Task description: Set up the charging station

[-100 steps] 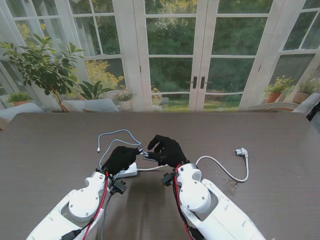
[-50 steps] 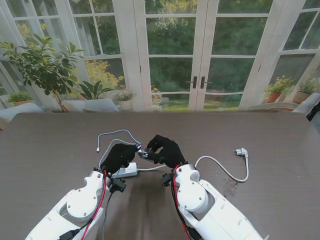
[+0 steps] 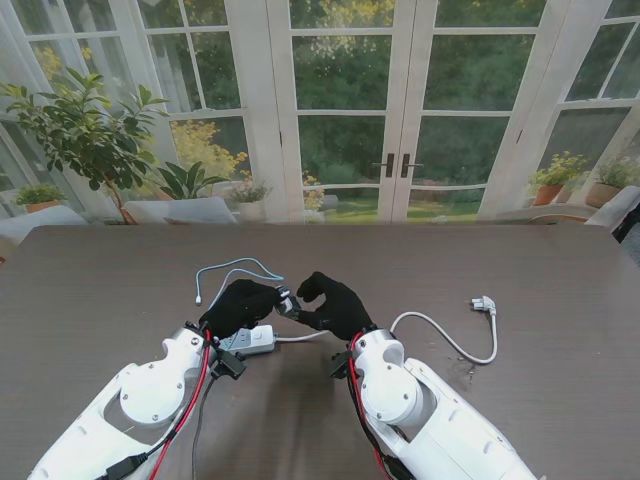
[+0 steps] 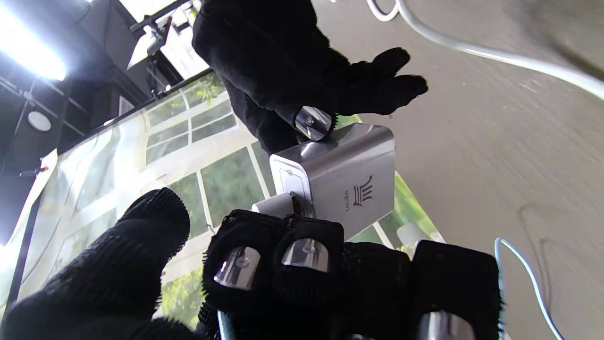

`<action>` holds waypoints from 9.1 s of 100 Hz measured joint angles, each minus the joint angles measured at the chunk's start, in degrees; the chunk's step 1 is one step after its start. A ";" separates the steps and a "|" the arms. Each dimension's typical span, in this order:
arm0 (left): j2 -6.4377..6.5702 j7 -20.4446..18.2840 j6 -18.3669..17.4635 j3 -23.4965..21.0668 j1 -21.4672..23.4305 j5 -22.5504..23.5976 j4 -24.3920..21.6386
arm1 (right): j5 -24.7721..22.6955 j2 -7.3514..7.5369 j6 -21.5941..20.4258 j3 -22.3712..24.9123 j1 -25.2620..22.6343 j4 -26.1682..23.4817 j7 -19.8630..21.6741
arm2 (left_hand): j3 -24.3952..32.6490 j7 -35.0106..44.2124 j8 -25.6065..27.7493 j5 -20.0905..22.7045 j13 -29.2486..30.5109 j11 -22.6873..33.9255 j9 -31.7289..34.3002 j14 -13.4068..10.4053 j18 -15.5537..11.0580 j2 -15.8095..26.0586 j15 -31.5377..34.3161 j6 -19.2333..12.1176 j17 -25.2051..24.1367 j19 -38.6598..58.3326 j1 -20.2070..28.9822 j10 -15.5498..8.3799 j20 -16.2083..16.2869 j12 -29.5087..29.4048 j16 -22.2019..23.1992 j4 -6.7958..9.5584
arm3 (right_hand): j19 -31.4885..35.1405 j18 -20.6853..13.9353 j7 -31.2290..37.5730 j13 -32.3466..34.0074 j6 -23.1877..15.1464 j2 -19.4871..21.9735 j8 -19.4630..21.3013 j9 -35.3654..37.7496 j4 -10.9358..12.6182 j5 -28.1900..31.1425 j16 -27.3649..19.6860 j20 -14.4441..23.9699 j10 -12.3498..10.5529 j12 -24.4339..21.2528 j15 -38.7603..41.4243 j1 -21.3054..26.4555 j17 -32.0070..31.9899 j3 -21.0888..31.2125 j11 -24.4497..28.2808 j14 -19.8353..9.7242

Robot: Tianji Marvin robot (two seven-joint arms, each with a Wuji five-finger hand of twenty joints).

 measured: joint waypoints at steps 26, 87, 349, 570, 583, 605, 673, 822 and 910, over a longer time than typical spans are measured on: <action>1.41 -4.56 2.05 -2.26 0.51 0.99 -1.60 | -5.24 1.39 1.57 0.27 0.02 -2.26 1.64 | -0.06 0.14 0.00 0.00 0.00 0.06 0.00 -0.32 -0.44 -0.06 0.01 -0.25 0.01 0.00 0.00 -0.19 0.00 0.00 0.01 0.00 | 0.13 -0.46 0.01 -3.26 0.22 -3.92 -0.81 -9.48 -0.07 -7.11 0.00 2.62 -0.03 -0.93 5.55 -1.38 -1.46 -0.69 0.75 -0.45; 3.40 -11.54 3.81 -4.31 0.60 2.09 -3.20 | -9.17 4.02 1.97 -2.53 1.72 -6.53 7.63 | -1.88 0.20 0.00 0.03 0.00 0.06 0.00 -0.52 -0.70 -0.06 0.01 -0.52 0.02 0.00 0.00 -0.43 -0.91 0.00 0.02 0.00 | 6.67 -2.74 0.03 -3.33 6.08 -11.86 0.02 -18.80 -0.24 -17.04 0.00 6.24 1.07 2.01 15.58 -6.40 1.41 -0.59 4.74 -3.19; 4.89 -16.47 5.32 -6.17 1.58 1.75 -5.75 | -9.52 -0.29 1.53 -9.81 5.51 0.36 -0.17 | -2.52 0.38 0.00 0.04 0.00 0.10 0.00 -0.82 -1.26 -0.06 0.01 -0.80 0.03 0.00 0.00 -0.73 -2.21 0.02 0.14 0.00 | 17.44 -2.99 -0.03 20.59 -4.40 -14.94 -5.60 29.77 -11.93 11.51 -0.04 6.33 -5.16 18.50 33.18 4.16 26.35 -0.03 13.51 -8.92; 2.04 6.62 5.97 -17.64 6.93 28.75 -5.56 | -0.23 -3.01 -6.63 -10.60 6.17 7.82 -1.29 | 3.12 -76.15 -36.60 -17.87 -44.74 -71.60 -23.85 8.36 -2.38 -3.70 -81.47 2.44 -55.81 -54.71 5.96 6.12 -37.88 -22.38 -60.30 -1.26 | 17.44 -5.56 -0.09 21.64 -2.38 -15.75 -6.08 34.47 -12.49 14.42 -0.04 7.02 -5.91 23.72 38.62 4.09 29.37 0.14 10.05 -10.42; 2.07 7.75 4.66 -19.19 9.14 30.02 -7.25 | 0.13 -3.24 -6.23 -10.66 6.27 8.06 -1.50 | 5.65 -69.51 -32.35 -16.33 -41.49 -66.77 -21.97 8.89 -0.69 -11.18 -75.47 0.45 -54.07 -49.31 8.43 6.08 -32.82 -17.75 -55.79 -3.44 | 17.44 -5.57 -0.09 21.64 -2.38 -15.75 -6.06 34.47 -12.49 14.42 -0.04 7.05 -5.90 23.73 38.62 4.09 29.37 0.14 10.05 -10.42; 2.11 13.94 -2.90 -20.04 13.29 36.51 -8.67 | 1.22 -3.94 -4.74 -11.09 7.21 8.97 -1.81 | 9.15 -49.96 -33.94 -11.55 -31.58 -54.99 -12.74 9.08 0.62 -23.84 -56.53 -3.76 -46.09 -32.23 17.77 3.38 -22.81 10.51 -43.06 -5.42 | 17.44 -5.57 -0.09 21.64 -2.38 -15.75 -6.06 34.47 -12.49 14.42 -0.04 7.13 -5.88 23.73 38.64 4.09 29.37 0.14 10.05 -10.42; 2.69 7.44 -7.21 -21.04 20.16 33.03 -13.11 | 2.78 -6.19 -1.86 -11.94 9.82 11.16 -3.86 | 10.32 -44.85 -45.60 -7.00 -23.26 -64.62 -4.18 6.53 -0.52 -28.05 -41.21 -5.75 -34.09 -21.05 19.30 0.69 -10.63 -2.75 -36.32 -6.16 | 17.44 -5.57 -0.09 21.64 -2.38 -15.75 -6.05 34.47 -12.49 14.42 -0.04 7.14 -5.84 23.73 38.66 4.09 29.37 0.14 10.05 -10.42; 5.70 2.19 -4.08 -5.02 -1.34 41.43 14.27 | 3.81 -8.04 -3.50 -13.05 11.53 14.83 -5.58 | 17.51 -86.00 -53.56 -28.65 -41.11 -71.49 -31.32 5.89 -4.54 -24.82 -62.84 2.24 -48.51 -28.65 8.92 -0.04 -13.86 -26.78 -44.29 -4.65 | 17.44 -5.53 -0.09 21.64 -2.37 -15.71 -6.05 34.47 -12.49 14.42 -0.04 7.14 -5.59 23.66 38.67 4.09 29.38 0.14 10.05 -10.16; 5.61 7.43 -5.53 1.10 -6.87 42.19 22.29 | 4.47 -8.94 -5.34 -14.00 11.88 16.94 -5.93 | 16.65 -81.19 -43.06 -24.58 -37.02 -70.03 -25.99 5.75 -4.33 -23.54 -60.03 -2.58 -44.77 -28.65 7.42 1.62 -14.57 -24.34 -42.84 -4.95 | 16.85 -4.75 -0.09 21.64 -2.37 -15.70 -6.05 34.45 -12.49 14.42 -0.04 7.02 -5.37 23.41 38.60 4.09 29.36 0.14 10.07 -9.63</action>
